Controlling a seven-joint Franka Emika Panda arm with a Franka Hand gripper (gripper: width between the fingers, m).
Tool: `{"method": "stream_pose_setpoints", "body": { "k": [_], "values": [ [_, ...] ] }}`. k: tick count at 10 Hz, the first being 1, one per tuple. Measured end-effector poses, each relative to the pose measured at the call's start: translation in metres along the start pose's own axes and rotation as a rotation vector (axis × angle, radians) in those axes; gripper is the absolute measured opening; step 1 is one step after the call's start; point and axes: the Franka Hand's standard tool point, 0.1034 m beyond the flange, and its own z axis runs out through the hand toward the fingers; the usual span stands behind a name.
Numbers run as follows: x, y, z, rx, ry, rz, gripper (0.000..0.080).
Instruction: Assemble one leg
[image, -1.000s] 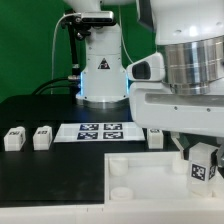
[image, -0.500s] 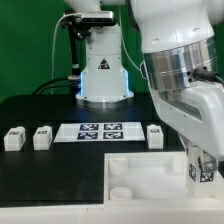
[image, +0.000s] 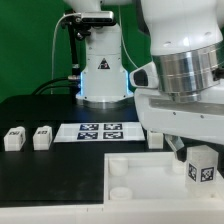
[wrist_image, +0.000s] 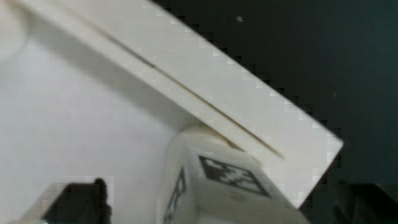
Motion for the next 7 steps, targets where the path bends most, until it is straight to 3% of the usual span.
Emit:
{"method": "stream_pose_setpoints", "body": {
  "k": [2, 5, 7],
  "values": [
    [0.0013, 0.0010, -0.0001, -0.002, 0.002, -0.173, 0.0648],
    [0.0074, 0.0001, -0.0040, -0.055, 0.036, -0.619, 0.0648],
    [0.0083, -0.0014, -0.0023, -0.069, 0.068, -0.854, 0.0648]
  ]
}}
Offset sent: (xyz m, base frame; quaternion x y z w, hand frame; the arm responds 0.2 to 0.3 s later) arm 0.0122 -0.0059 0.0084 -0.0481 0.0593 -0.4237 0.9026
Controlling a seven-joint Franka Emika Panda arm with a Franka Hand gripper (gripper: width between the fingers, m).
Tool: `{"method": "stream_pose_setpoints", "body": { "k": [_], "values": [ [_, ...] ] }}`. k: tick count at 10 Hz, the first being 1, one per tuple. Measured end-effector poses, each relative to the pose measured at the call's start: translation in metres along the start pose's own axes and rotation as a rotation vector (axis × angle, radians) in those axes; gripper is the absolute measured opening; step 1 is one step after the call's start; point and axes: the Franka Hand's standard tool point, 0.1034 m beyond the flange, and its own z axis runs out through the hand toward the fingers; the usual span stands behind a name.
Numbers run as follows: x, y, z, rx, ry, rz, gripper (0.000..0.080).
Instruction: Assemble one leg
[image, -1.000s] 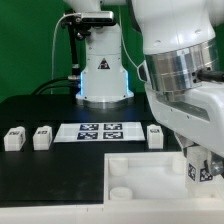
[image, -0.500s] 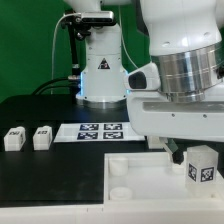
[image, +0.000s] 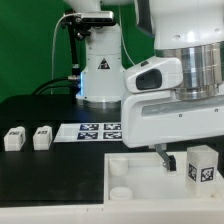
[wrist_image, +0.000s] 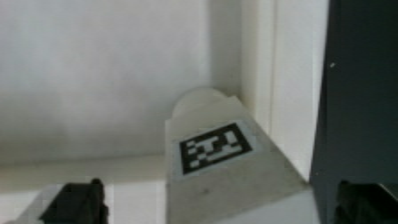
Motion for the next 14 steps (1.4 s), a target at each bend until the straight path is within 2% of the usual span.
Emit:
{"method": "stream_pose_setpoints", "body": {
  "k": [1, 2, 3, 4, 5, 7, 9, 11, 14],
  "values": [
    [-0.0003, 0.0001, 0.0002, 0.001, -0.001, 0.027, 0.0648],
    [-0.0003, 0.0003, 0.0002, 0.001, -0.001, 0.049, 0.0539],
    [-0.0003, 0.0003, 0.0004, 0.002, -0.001, 0.058, 0.0391],
    [-0.0004, -0.0011, 0.0005, 0.009, -0.002, 0.203, 0.0391],
    [-0.0005, -0.0010, 0.0006, 0.010, -0.002, 0.261, 0.0294],
    [-0.0001, 0.0002, 0.0003, 0.016, -0.004, 0.499, 0.0294],
    [0.0003, 0.0025, -0.0001, 0.027, -0.013, 0.864, 0.0294],
    [-0.0011, 0.0013, 0.0010, 0.053, -0.043, 1.285, 0.0294],
    [-0.0007, -0.0026, 0.0011, 0.079, -0.076, 1.654, 0.0294]
  ]
}}
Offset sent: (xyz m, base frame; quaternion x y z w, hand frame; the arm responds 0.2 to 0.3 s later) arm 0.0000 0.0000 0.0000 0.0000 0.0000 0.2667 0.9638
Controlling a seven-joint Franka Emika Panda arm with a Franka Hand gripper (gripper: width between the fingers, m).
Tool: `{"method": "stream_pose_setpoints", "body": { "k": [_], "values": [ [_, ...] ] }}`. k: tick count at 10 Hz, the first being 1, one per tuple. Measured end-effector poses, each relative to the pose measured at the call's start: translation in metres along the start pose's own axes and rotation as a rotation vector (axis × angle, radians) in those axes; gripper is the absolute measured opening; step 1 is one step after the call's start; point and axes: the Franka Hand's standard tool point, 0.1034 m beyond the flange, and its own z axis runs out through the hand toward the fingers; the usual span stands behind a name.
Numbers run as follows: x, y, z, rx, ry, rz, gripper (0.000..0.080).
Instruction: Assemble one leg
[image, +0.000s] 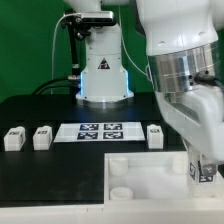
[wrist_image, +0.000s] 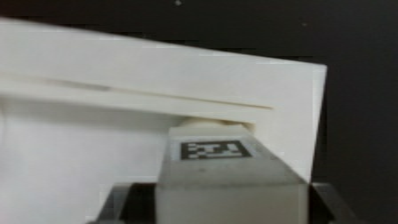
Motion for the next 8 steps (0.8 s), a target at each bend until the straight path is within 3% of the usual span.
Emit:
{"method": "stream_pose_setpoints", "body": {
  "k": [4, 8],
  "values": [
    [0.0029, -0.0015, -0.0007, 0.008, -0.016, 0.327, 0.0294],
    [0.0038, -0.0006, -0.0005, 0.009, 0.007, 0.340, 0.0295]
  ]
}}
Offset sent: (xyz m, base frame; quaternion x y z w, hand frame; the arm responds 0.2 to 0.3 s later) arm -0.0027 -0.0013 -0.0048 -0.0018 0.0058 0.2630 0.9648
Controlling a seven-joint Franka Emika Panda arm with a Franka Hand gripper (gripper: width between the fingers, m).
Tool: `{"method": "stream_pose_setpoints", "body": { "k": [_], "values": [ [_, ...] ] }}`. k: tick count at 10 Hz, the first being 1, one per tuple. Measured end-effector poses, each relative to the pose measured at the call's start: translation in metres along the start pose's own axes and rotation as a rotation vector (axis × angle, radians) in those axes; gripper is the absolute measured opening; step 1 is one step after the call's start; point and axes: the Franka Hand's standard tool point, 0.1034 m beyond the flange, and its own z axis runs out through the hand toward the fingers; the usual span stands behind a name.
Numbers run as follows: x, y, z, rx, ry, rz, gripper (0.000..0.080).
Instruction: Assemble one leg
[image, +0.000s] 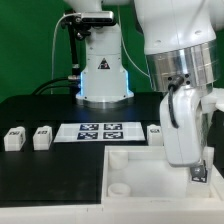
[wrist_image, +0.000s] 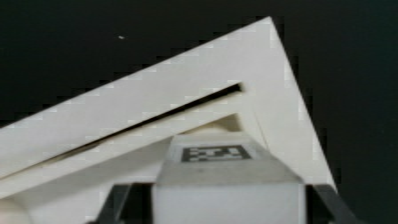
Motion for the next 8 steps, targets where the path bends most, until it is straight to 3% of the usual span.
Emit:
{"method": "stream_pose_setpoints", "body": {
  "k": [1, 2, 3, 6, 8],
  "values": [
    [-0.001, 0.000, 0.000, 0.000, 0.000, -0.004, 0.0484],
    [-0.004, 0.004, 0.000, -0.003, -0.001, -0.040, 0.0484],
    [-0.009, 0.010, -0.005, -0.005, -0.004, -0.054, 0.0609],
    [-0.014, 0.016, -0.033, 0.009, -0.023, -0.067, 0.0646],
    [-0.013, 0.017, -0.028, 0.004, -0.019, -0.071, 0.0649]
  ]
}}
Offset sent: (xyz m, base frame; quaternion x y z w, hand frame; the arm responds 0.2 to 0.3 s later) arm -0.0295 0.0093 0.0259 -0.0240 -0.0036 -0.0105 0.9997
